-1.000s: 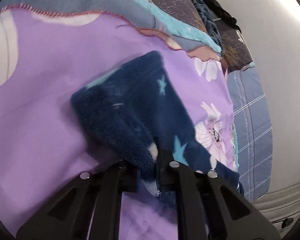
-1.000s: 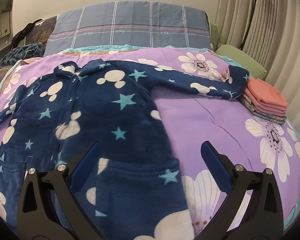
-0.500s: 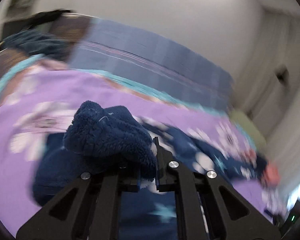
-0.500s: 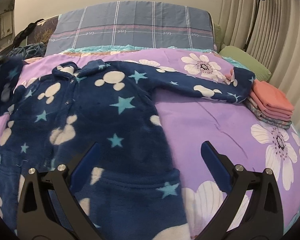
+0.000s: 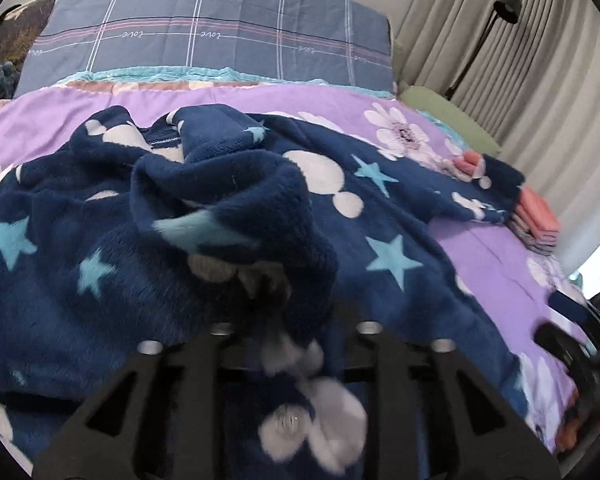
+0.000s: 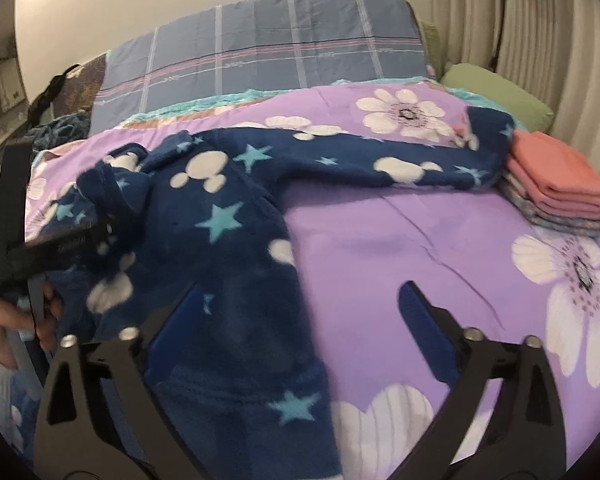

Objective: Fold small clothes
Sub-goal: 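Grasp the other sleeve cuff with the right tool and lift it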

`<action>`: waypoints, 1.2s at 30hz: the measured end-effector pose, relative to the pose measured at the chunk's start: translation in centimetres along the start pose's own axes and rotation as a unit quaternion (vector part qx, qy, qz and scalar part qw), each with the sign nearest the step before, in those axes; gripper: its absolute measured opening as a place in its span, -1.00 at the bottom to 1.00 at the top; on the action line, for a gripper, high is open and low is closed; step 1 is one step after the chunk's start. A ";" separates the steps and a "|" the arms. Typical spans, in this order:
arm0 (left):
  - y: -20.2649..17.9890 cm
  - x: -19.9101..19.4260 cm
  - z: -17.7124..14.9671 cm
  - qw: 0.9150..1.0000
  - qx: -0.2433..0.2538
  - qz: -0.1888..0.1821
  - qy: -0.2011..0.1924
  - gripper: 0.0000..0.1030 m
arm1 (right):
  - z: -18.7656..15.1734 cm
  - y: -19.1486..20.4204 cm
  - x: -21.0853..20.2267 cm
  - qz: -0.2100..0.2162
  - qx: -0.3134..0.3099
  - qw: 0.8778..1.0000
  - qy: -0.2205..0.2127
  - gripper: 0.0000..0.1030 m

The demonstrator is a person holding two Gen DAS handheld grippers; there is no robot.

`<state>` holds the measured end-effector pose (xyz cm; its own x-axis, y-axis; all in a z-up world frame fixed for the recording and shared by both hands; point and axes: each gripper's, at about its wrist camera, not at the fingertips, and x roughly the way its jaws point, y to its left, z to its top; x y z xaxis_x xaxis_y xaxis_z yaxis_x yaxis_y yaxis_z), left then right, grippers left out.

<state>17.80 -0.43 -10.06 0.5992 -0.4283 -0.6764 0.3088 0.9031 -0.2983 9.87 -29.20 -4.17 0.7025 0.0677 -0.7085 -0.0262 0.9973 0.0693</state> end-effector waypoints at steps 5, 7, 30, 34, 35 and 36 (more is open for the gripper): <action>0.5 -5.0 -0.8 0.998 0.020 0.032 -0.040 0.10 | 1.7 3.0 0.8 0.045 -0.056 0.997 -0.011 0.44; 1.5 -7.2 -1.7 0.995 0.034 0.073 -0.050 0.14 | 2.3 5.0 1.5 0.082 -0.087 0.993 -0.006 0.38; 16.0 -8.9 -5.5 0.952 -0.044 0.303 -0.002 0.39 | 7.0 2.8 12.8 0.139 0.078 0.978 0.132 -0.12; 15.7 -8.5 -5.5 0.949 -0.041 0.314 0.000 0.45 | 6.8 1.1 13.2 0.196 0.107 0.966 0.130 0.23; 15.7 -8.5 -5.5 0.948 -0.040 0.315 0.001 0.45 | 7.2 1.5 13.4 0.212 0.101 0.964 0.128 0.29; 15.6 -8.5 -5.5 0.947 -0.039 0.318 0.001 0.46 | 7.9 2.5 13.7 0.223 0.080 0.963 0.125 0.29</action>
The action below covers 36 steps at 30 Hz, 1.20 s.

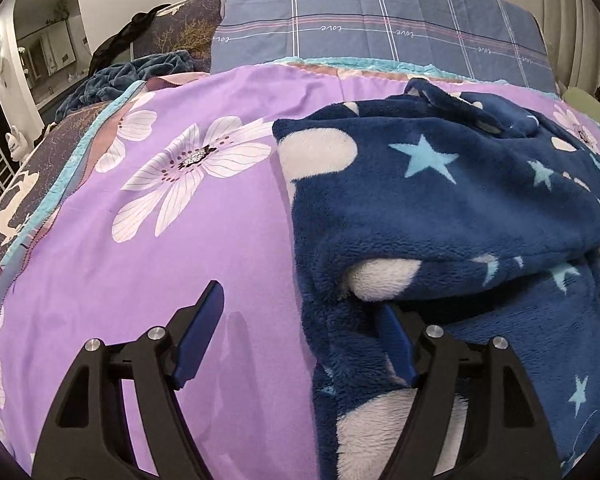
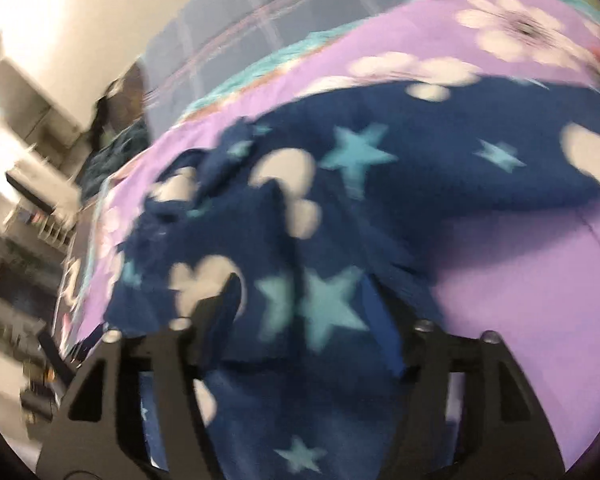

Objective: Fold small clothes
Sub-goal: 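Grasp the other sleeve cuff with the right tool and lift it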

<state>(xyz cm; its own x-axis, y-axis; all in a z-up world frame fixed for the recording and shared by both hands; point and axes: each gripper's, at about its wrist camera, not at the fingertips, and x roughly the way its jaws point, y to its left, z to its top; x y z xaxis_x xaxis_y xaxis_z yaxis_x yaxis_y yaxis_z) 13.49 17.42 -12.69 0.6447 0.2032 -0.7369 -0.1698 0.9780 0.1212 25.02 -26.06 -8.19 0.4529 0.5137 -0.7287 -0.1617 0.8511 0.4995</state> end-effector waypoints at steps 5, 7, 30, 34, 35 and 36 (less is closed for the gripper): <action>-0.1 0.2 -0.3 1.000 -0.003 0.010 0.003 0.55 | 1.6 4.3 4.1 -0.025 -0.094 0.995 0.025 0.43; -0.1 0.1 -0.3 1.000 -0.002 0.011 0.002 0.56 | 2.1 5.1 5.8 -0.056 -0.104 0.993 0.024 -0.35; -1.9 -7.8 1.7 0.994 -0.026 -0.060 -0.085 0.55 | -1.4 5.6 3.0 -0.048 -0.146 0.988 0.015 -0.51; -6.5 -5.5 4.2 0.991 -0.003 -0.118 -0.062 0.55 | -2.1 4.5 4.8 -0.050 -0.106 0.993 0.009 -0.56; -7.9 -3.5 4.5 0.993 0.006 -0.112 -0.043 0.55 | -2.1 4.5 4.3 -0.045 -0.099 0.994 0.007 -0.56; -8.6 -2.0 4.4 0.995 0.013 -0.099 -0.028 0.55 | -2.0 4.4 3.4 -0.035 -0.089 0.995 0.006 -0.59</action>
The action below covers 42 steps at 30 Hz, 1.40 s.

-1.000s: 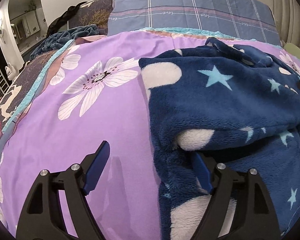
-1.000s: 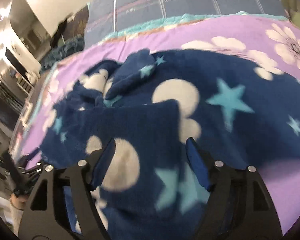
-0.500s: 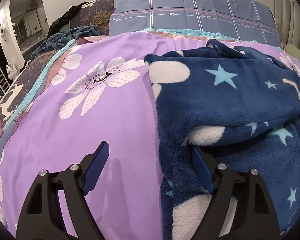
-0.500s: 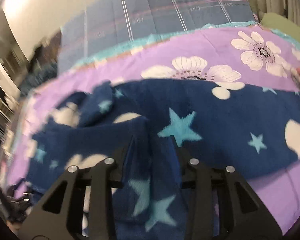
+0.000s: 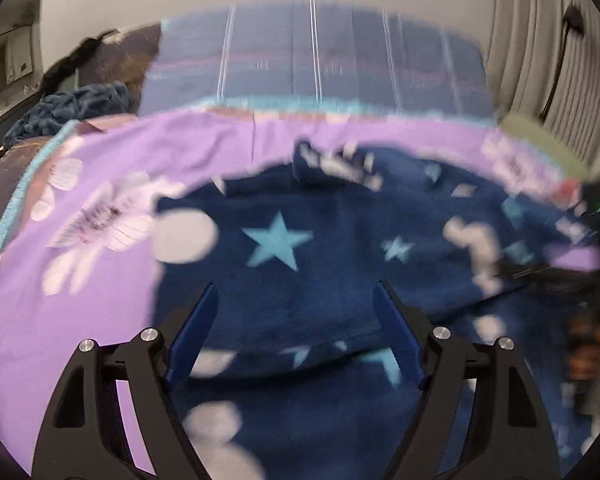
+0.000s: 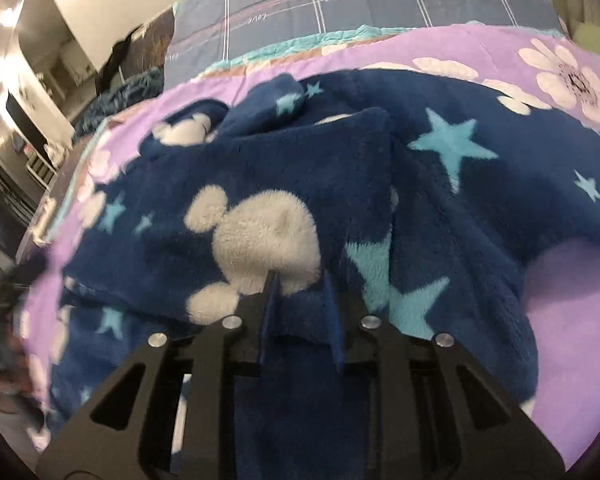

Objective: Fold small clothes
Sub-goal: 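Grasp the other sleeve cuff with the right tool and lift it, then fold the held sleeve and side across the body toward the left tool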

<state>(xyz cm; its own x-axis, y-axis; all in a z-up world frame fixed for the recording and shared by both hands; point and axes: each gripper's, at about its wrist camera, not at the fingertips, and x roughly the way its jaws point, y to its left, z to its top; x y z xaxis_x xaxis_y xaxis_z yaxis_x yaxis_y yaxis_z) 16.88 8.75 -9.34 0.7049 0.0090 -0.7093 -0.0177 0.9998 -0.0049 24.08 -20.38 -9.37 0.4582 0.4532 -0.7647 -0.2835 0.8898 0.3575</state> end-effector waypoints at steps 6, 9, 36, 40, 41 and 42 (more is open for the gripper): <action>-0.8 3.8 -1.4 0.999 0.011 0.030 0.037 0.63 | 1.5 -6.6 -10.9 -0.108 0.022 0.987 -0.116 -0.24; -0.9 3.6 -1.6 0.999 0.012 0.033 0.037 0.63 | 2.5 -13.7 -17.7 -0.193 0.100 0.961 -0.171 -0.12; -1.0 3.5 -1.8 0.999 0.011 0.035 0.036 0.66 | 4.4 -27.0 -19.1 -0.285 0.222 0.921 -0.146 -0.52; -0.9 3.5 -1.7 0.999 0.009 0.032 0.035 0.66 | 4.6 -26.7 -19.1 -0.280 0.245 0.914 -0.164 -0.83; -0.9 3.5 -1.7 0.999 0.009 0.032 0.035 0.66 | 4.6 -26.0 -19.4 -0.252 0.253 0.917 -0.178 -0.83; -0.9 3.6 -1.7 0.999 0.009 0.031 0.036 0.66 | 4.7 -24.6 -19.6 -0.209 0.252 0.925 -0.195 -0.83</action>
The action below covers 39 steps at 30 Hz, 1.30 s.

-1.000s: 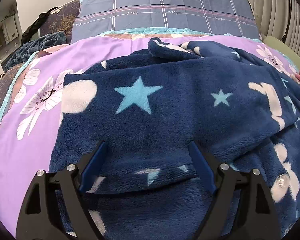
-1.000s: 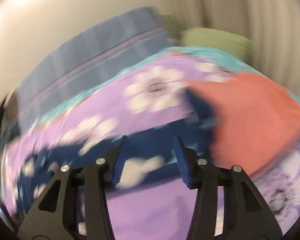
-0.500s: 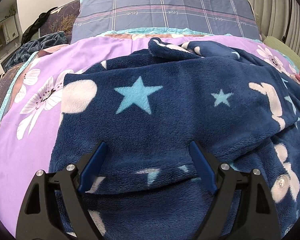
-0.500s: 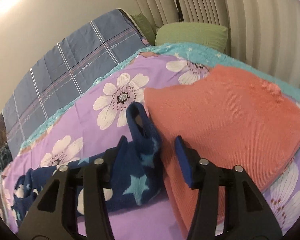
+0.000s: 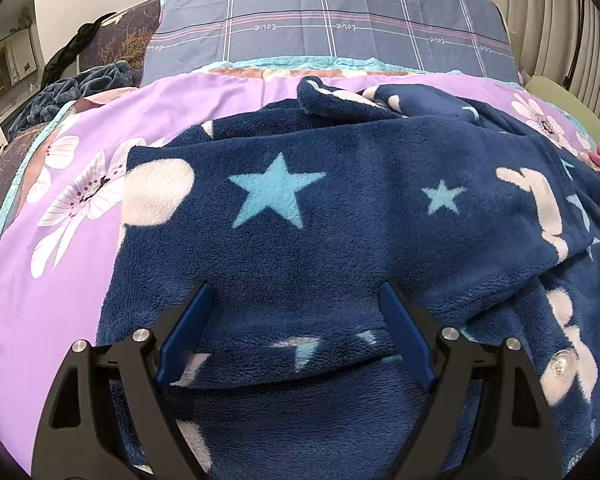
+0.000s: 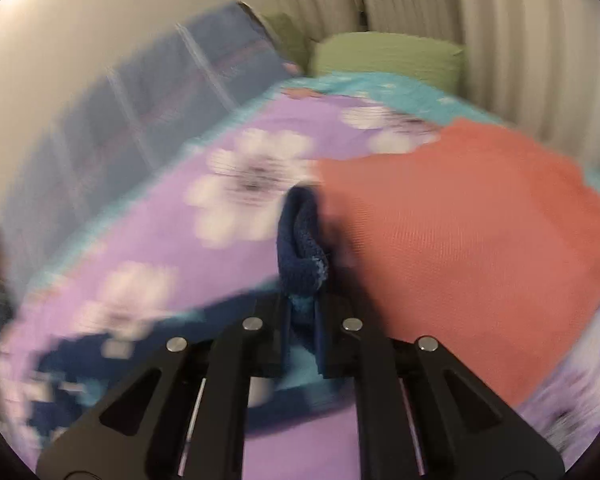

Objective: Fold small clothes
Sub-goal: 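Fold the held sleeve and side across the body toward the left tool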

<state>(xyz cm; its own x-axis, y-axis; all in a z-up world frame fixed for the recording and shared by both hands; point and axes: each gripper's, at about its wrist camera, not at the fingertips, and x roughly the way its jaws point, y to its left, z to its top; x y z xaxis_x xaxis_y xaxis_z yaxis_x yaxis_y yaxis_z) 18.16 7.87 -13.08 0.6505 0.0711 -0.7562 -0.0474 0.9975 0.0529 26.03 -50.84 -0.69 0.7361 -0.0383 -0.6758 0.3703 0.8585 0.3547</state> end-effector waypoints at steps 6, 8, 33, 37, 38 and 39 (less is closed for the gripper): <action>0.2 0.0 0.0 1.000 -0.003 -0.003 -0.002 0.66 | -6.2 14.4 -3.9 0.212 -0.103 0.971 0.029 -0.82; 0.3 0.0 0.0 1.000 -0.005 -0.006 -0.003 0.66 | -9.6 19.1 -4.5 0.266 -0.140 0.952 0.053 -0.82; -4.4 0.6 4.6 0.939 -0.122 -0.312 0.071 0.64 | -27.2 24.5 -0.3 0.309 -0.259 0.902 0.155 -0.71; -6.0 1.8 5.3 0.936 -0.133 -0.316 0.078 0.64 | -26.9 23.8 0.2 0.324 -0.242 0.900 0.164 -0.71; -6.3 2.0 5.6 0.939 -0.129 -0.311 0.075 0.59 | -26.8 23.7 0.3 0.326 -0.240 0.899 0.165 -0.71; -6.8 2.0 5.7 0.944 -0.119 -0.298 0.072 0.36 | -26.8 23.7 0.3 0.329 -0.237 0.899 0.166 -0.71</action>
<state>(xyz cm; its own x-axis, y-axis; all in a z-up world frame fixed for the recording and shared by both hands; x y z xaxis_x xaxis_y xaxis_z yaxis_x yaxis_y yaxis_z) 24.09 1.28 -11.21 0.5073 -0.5204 -0.6869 0.1138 0.8306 -0.5452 19.86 -16.84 -9.83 0.4681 0.6444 -0.6047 -0.4244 0.7641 0.4858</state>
